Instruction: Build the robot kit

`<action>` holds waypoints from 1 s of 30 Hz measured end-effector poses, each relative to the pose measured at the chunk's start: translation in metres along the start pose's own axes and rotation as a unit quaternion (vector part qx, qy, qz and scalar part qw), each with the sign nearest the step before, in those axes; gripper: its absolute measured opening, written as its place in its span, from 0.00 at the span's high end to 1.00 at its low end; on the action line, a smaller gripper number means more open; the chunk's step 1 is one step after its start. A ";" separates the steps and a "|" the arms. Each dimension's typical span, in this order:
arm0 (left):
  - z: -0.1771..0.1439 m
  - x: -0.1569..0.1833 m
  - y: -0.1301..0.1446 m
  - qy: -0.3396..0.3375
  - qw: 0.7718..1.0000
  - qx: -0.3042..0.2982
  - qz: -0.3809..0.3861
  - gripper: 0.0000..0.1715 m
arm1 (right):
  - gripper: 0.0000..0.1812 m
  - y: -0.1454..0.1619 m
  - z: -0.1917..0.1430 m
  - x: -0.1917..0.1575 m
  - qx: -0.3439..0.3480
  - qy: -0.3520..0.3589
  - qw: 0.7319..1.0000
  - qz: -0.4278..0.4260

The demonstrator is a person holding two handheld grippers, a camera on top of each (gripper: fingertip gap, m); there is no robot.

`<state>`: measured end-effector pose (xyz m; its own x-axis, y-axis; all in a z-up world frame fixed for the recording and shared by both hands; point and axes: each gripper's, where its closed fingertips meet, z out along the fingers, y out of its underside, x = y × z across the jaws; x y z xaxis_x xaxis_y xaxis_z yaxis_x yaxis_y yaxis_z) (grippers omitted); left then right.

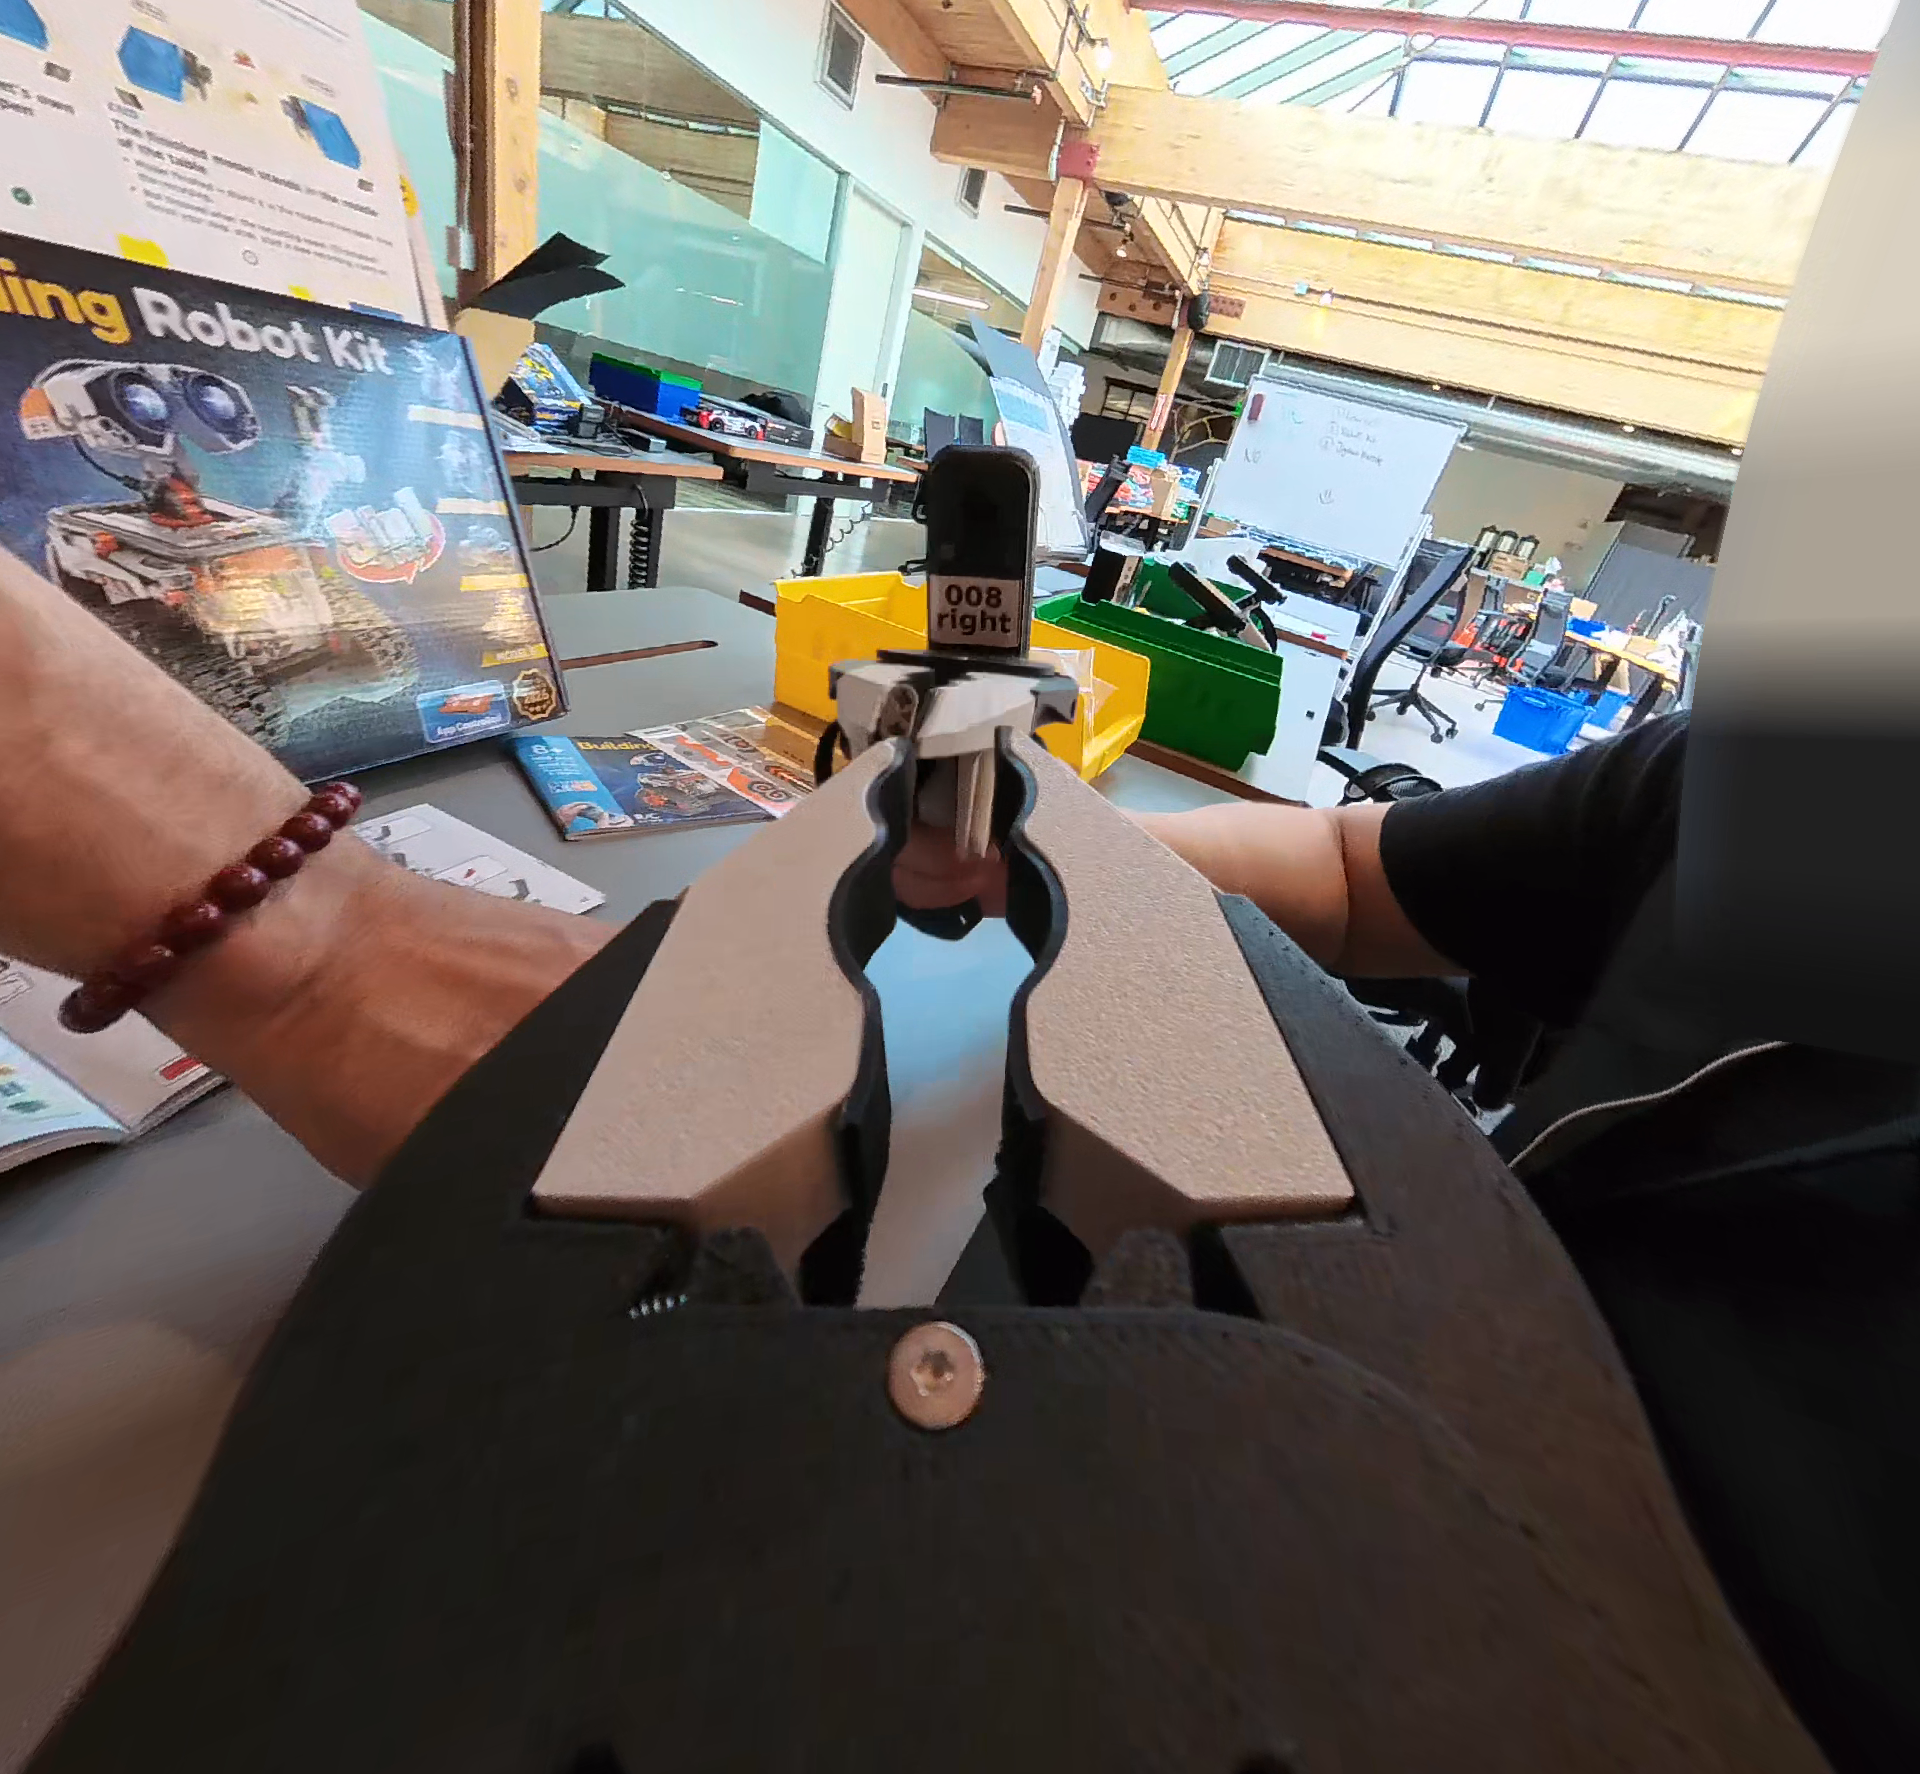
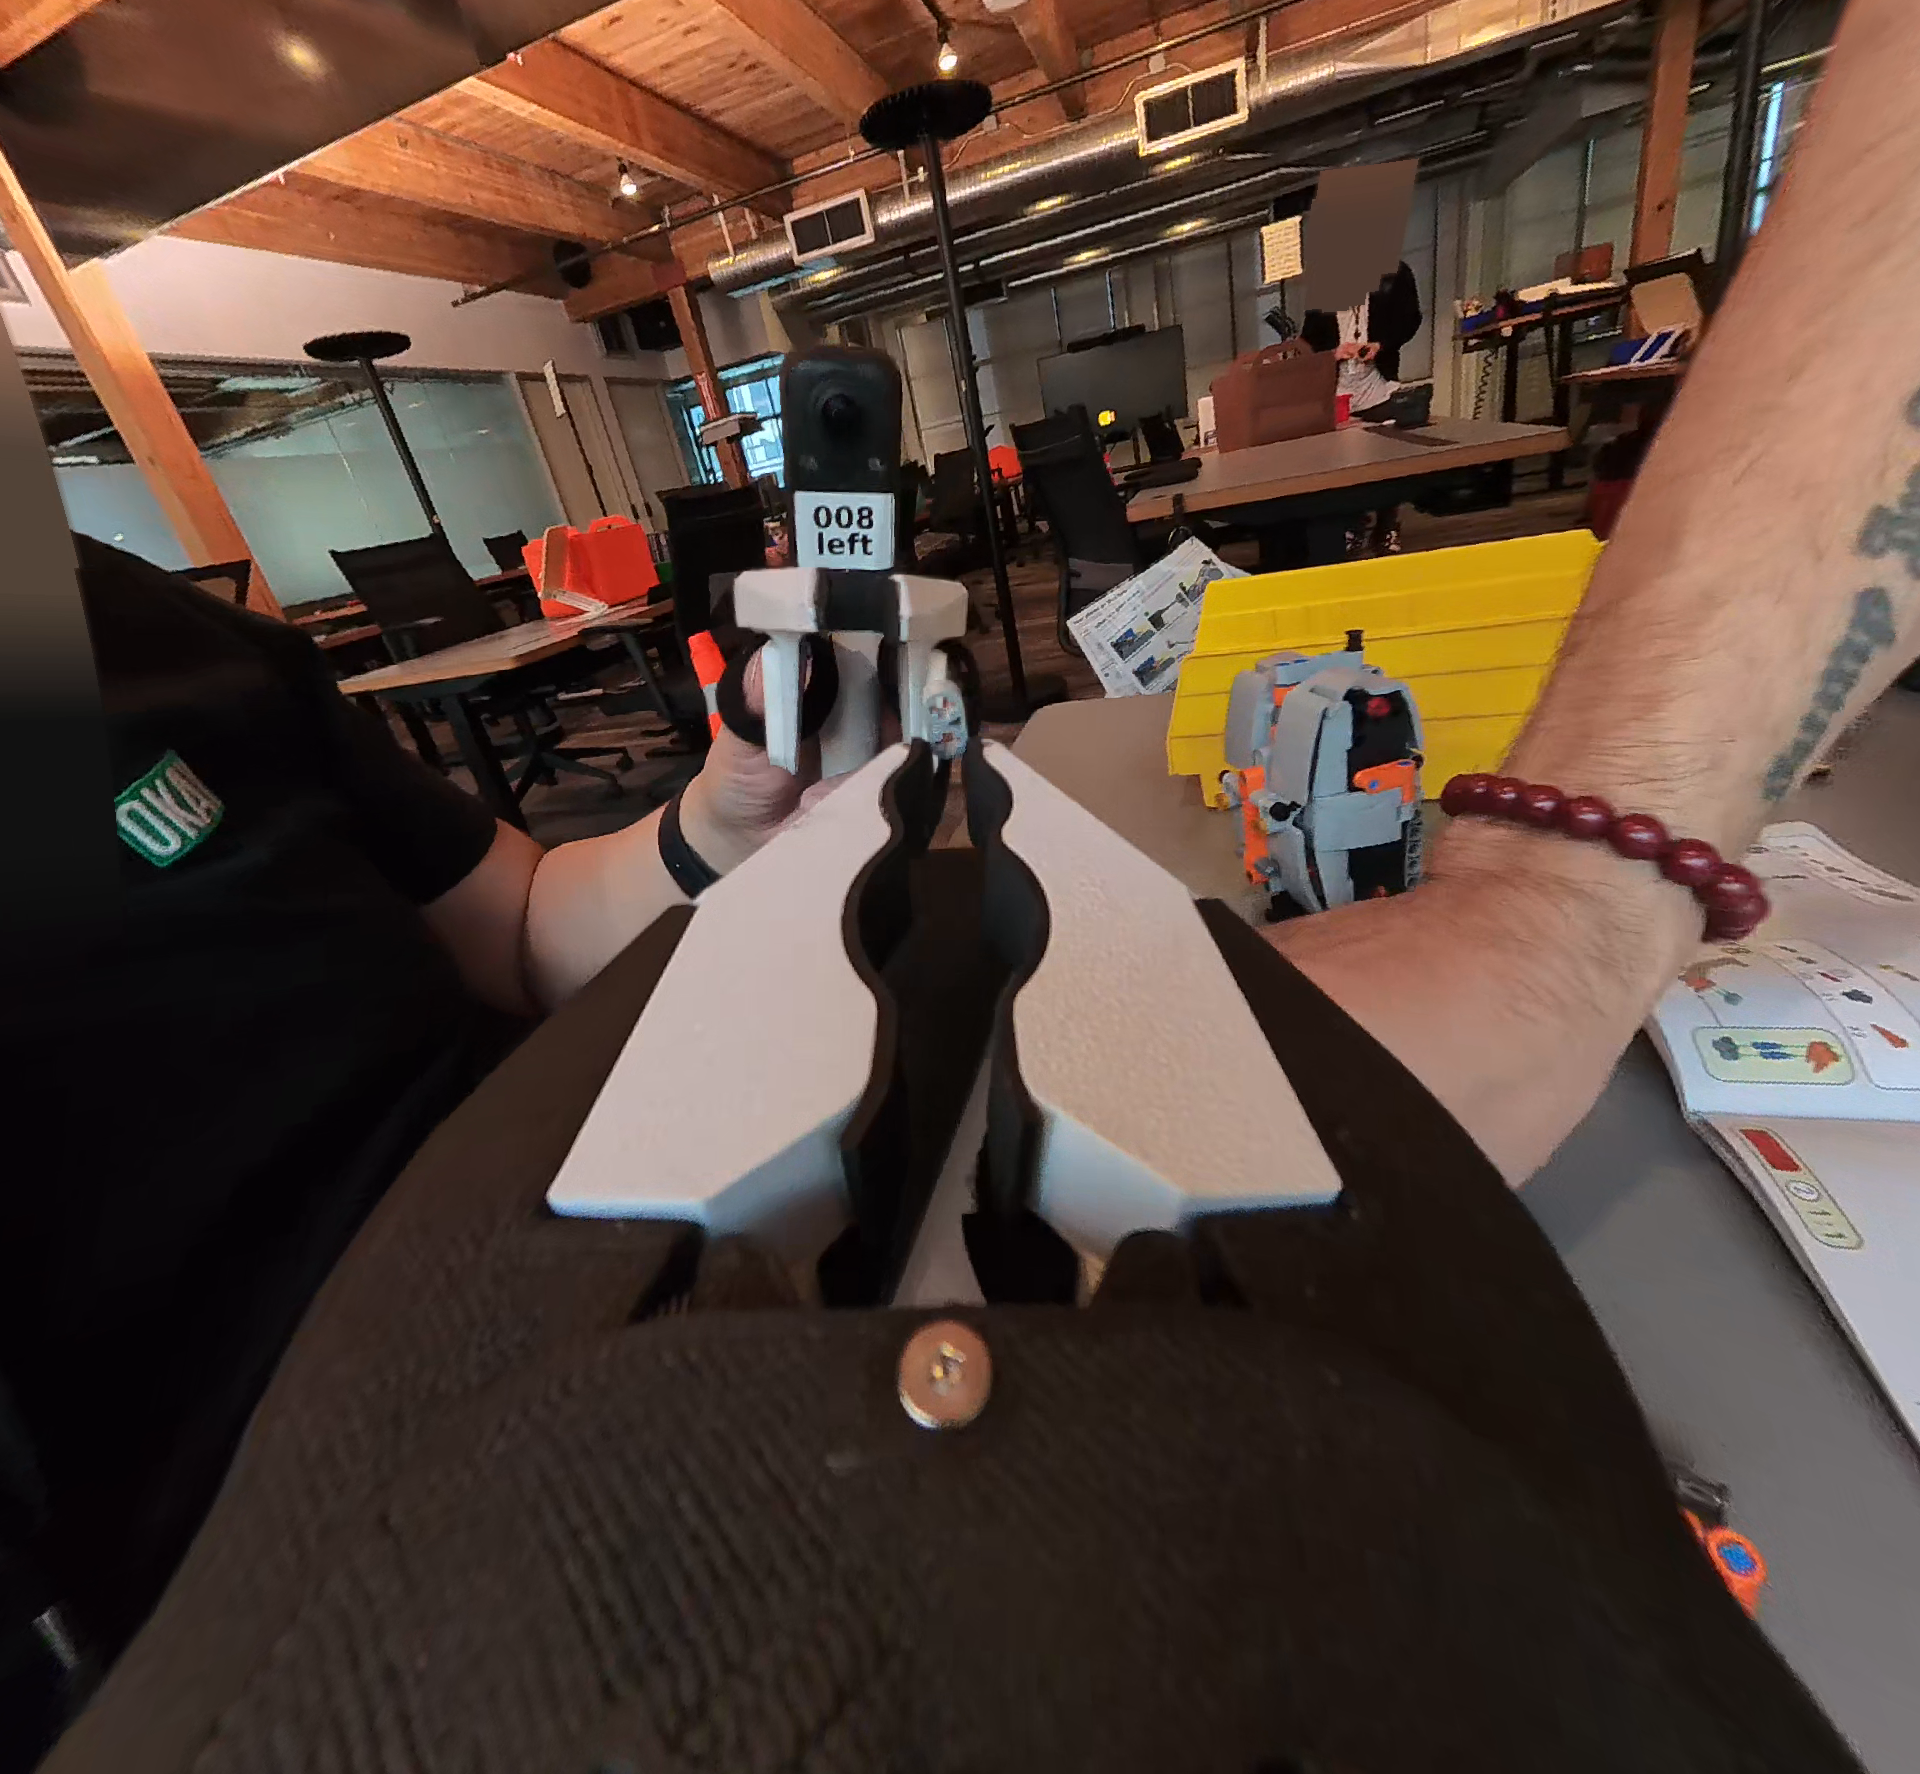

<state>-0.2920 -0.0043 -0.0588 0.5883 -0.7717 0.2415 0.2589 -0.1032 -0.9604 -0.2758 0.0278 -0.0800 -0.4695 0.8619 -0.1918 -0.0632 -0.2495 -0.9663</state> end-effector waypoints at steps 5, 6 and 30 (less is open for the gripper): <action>0.021 0.010 0.005 0.011 1.000 -0.015 0.016 0.92 | 0.97 0.005 0.006 -0.009 -0.014 -0.012 1.000 -0.009; 0.023 0.010 0.006 0.011 1.000 -0.018 0.017 0.92 | 0.97 0.004 0.006 -0.009 -0.013 -0.012 1.000 -0.010; 0.030 -0.006 0.033 -0.012 0.994 -0.095 0.061 0.96 | 0.97 0.019 0.010 -0.010 -0.058 -0.020 0.998 -0.013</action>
<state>-0.2645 0.0158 -0.0875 0.6248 -0.7710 0.1232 0.0372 -0.1282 -0.9910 -0.2810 0.0097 -0.0947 -0.5042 0.8482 -0.1625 0.0263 -0.1730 -0.9846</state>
